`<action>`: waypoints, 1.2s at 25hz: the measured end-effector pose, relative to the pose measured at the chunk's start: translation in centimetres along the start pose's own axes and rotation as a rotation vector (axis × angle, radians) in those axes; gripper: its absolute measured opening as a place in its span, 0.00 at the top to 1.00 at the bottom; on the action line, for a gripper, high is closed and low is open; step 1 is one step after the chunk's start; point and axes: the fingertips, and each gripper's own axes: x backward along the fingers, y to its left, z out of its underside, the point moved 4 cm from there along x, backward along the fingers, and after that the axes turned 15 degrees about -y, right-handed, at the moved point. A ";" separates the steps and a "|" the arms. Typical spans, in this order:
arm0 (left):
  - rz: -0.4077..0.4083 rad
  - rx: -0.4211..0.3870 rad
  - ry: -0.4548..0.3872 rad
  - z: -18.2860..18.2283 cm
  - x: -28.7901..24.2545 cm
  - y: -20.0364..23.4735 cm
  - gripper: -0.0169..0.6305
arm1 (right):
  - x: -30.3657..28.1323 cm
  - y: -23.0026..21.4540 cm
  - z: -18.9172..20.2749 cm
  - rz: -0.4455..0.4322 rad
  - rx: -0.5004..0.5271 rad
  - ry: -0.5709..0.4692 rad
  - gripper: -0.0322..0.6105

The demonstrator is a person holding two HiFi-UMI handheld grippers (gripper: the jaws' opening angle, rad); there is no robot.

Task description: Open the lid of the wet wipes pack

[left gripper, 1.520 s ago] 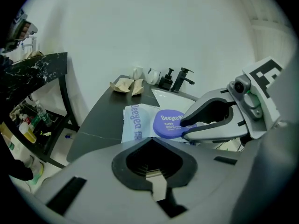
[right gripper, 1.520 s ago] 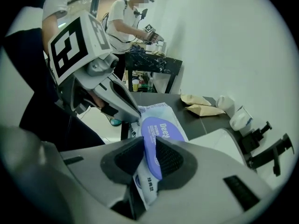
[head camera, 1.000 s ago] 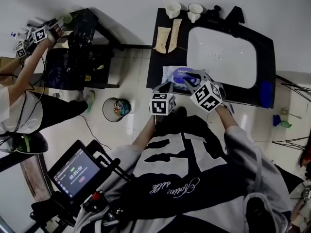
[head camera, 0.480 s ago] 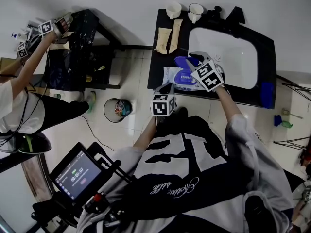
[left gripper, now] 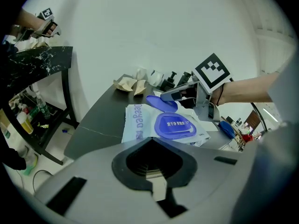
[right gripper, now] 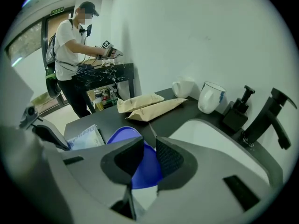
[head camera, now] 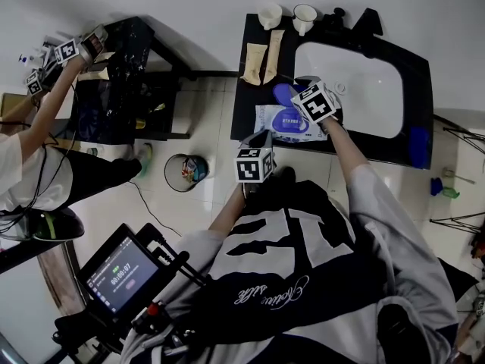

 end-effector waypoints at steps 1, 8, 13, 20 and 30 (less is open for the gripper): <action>0.000 0.000 0.000 0.0 0.0 0.0 0.98 | 0.0 -0.1 0.1 0.006 -0.016 -0.004 0.83; 0.001 -0.001 -0.001 0.0 0.2 0.2 0.98 | 4.2 1.0 -2.9 0.033 -0.144 -0.196 0.83; -0.003 0.008 0.017 0.1 -0.4 0.4 0.98 | 8.1 3.2 -3.2 0.059 -0.250 -0.323 0.83; 0.028 -0.012 -0.058 -2.6 0.9 -0.4 0.98 | 11.4 6.8 -1.9 0.055 -0.404 -0.396 0.83; 0.164 -0.072 -0.323 -11.2 6.0 -4.5 0.98 | 15.0 7.9 -3.5 0.098 -0.511 -0.553 0.95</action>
